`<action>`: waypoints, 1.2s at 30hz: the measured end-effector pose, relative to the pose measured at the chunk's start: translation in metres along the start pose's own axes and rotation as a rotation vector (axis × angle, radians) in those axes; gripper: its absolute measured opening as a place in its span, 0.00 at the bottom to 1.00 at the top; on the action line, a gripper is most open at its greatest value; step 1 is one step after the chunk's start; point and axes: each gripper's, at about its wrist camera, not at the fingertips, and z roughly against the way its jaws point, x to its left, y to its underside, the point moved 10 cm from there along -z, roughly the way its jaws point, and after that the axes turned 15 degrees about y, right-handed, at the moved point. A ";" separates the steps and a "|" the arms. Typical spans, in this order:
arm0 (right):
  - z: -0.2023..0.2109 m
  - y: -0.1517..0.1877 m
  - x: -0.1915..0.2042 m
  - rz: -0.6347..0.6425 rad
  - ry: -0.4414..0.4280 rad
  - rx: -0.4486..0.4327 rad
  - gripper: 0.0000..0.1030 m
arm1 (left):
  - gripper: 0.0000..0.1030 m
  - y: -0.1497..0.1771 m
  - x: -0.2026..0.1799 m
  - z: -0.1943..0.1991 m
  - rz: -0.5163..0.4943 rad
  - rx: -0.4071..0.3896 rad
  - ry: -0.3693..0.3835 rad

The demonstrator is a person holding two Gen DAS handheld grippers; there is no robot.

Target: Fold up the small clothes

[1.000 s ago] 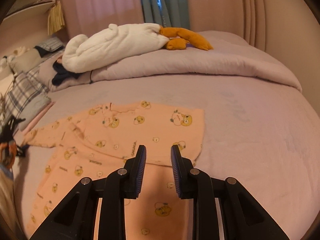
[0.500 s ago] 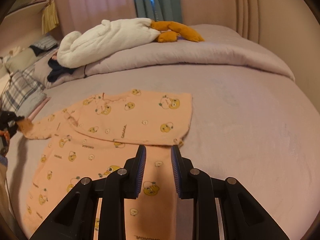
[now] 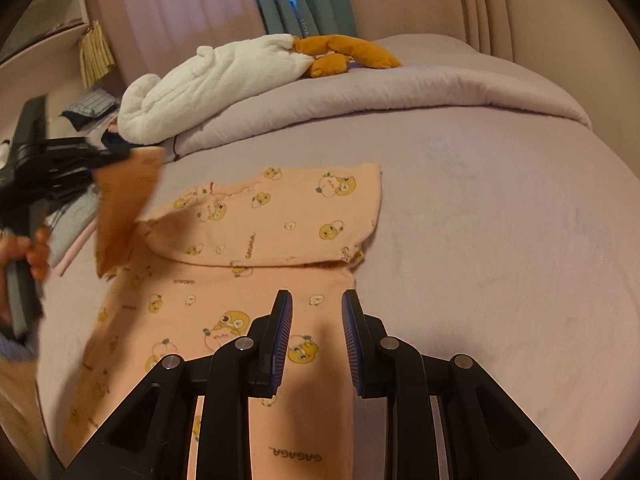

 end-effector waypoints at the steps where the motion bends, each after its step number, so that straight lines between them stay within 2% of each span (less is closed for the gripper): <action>1: -0.001 0.001 -0.002 -0.007 -0.002 0.008 0.24 | 0.09 0.010 -0.006 -0.015 -0.010 0.039 -0.001; 3: -0.004 0.004 -0.006 -0.029 -0.009 0.029 0.26 | 0.20 0.038 -0.013 -0.044 -0.022 0.151 0.011; 4: -0.006 0.005 -0.007 -0.044 -0.020 0.043 0.31 | 0.26 0.049 -0.013 -0.053 -0.023 0.190 0.008; 6: -0.007 0.005 -0.007 -0.065 -0.039 0.057 0.38 | 0.59 0.065 -0.013 -0.054 -0.023 0.224 0.027; 8: -0.011 0.004 -0.006 -0.098 -0.068 0.076 0.41 | 0.73 0.061 -0.009 -0.054 -0.028 0.235 0.047; 12: -0.020 -0.003 0.006 -0.178 -0.149 0.114 0.41 | 0.74 0.075 -0.009 -0.019 -0.061 0.237 0.115; 16: -0.031 -0.011 0.037 -0.164 -0.240 0.135 0.41 | 0.79 0.091 0.026 0.025 -0.005 0.185 0.069; 20: -0.055 -0.005 0.058 -0.175 -0.257 0.236 0.41 | 0.79 0.112 0.075 0.068 0.105 0.127 -0.002; 23: -0.068 0.001 0.069 -0.190 -0.271 0.295 0.41 | 0.79 0.123 0.102 0.092 0.202 0.088 -0.020; 25: -0.076 0.006 0.075 -0.185 -0.241 0.328 0.41 | 0.79 0.135 0.120 0.108 0.264 0.058 -0.035; 30: -0.077 0.004 0.082 -0.117 -0.202 0.303 0.41 | 0.79 0.149 0.142 0.135 0.350 0.010 -0.051; 32: -0.077 0.003 0.084 -0.086 -0.168 0.290 0.23 | 0.79 0.149 0.144 0.141 0.365 -0.006 -0.049; 33: -0.076 0.002 0.085 -0.076 -0.161 0.288 0.09 | 0.79 0.149 0.144 0.141 0.367 -0.010 -0.046; 34: -0.071 0.000 0.089 -0.065 -0.161 0.277 0.05 | 0.79 0.147 0.143 0.141 0.366 -0.015 -0.044; 36: -0.056 -0.011 0.096 -0.014 -0.159 0.228 0.05 | 0.79 0.146 0.143 0.148 0.355 -0.020 -0.047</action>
